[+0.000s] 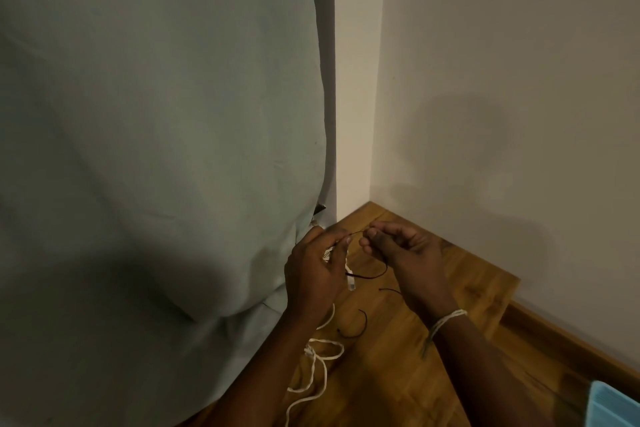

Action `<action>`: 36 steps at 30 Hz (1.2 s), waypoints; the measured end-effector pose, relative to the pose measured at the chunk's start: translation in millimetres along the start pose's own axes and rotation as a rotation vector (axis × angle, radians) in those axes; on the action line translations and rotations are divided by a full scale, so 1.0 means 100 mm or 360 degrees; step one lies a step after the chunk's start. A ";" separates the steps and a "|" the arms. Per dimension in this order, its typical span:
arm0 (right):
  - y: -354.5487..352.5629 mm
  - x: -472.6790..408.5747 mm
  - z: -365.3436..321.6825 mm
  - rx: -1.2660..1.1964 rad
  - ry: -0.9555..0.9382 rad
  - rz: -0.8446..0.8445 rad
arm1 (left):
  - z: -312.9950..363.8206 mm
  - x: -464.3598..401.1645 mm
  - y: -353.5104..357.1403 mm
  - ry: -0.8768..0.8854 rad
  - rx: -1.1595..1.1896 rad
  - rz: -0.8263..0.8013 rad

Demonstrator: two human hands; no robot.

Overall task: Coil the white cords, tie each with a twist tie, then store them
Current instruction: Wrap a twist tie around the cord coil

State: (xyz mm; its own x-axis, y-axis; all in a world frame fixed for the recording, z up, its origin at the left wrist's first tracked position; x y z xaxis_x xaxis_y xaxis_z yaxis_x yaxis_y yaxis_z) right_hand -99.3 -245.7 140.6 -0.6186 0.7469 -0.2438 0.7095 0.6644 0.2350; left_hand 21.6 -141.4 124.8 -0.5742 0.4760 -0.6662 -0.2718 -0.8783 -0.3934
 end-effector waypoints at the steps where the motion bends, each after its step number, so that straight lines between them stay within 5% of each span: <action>1: 0.00 0.00 0.00 -0.0010 -0.0008 0.0012 | 0.00 0.00 0.01 -0.0003 -0.0001 0.0010; 20: 0.05 -0.02 0.02 -0.0298 0.0159 -0.0042 | 0.15 0.02 0.05 0.0133 -0.0106 0.0044; 36: -0.05 0.01 0.01 -0.0057 -0.0207 0.0099 | 0.20 0.05 0.12 0.0264 -0.0206 -0.0009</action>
State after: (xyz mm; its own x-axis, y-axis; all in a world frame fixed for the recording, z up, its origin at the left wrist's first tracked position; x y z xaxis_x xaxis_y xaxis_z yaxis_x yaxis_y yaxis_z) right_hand -103.2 -248.7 138.0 -0.5230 0.7784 -0.3472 0.7313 0.6190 0.2863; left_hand -0.2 -150.2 129.4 -0.4347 0.4912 -0.7549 -0.1669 -0.8676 -0.4684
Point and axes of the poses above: each hand's wrist, its own x-axis away from the middle knuckle, its own y-axis out of the palm, z = x × y, the point moved 3 cm from there along -x, towards the middle knuckle, and after that the axes turned 3 degrees about -z, right-handed, at the moved point
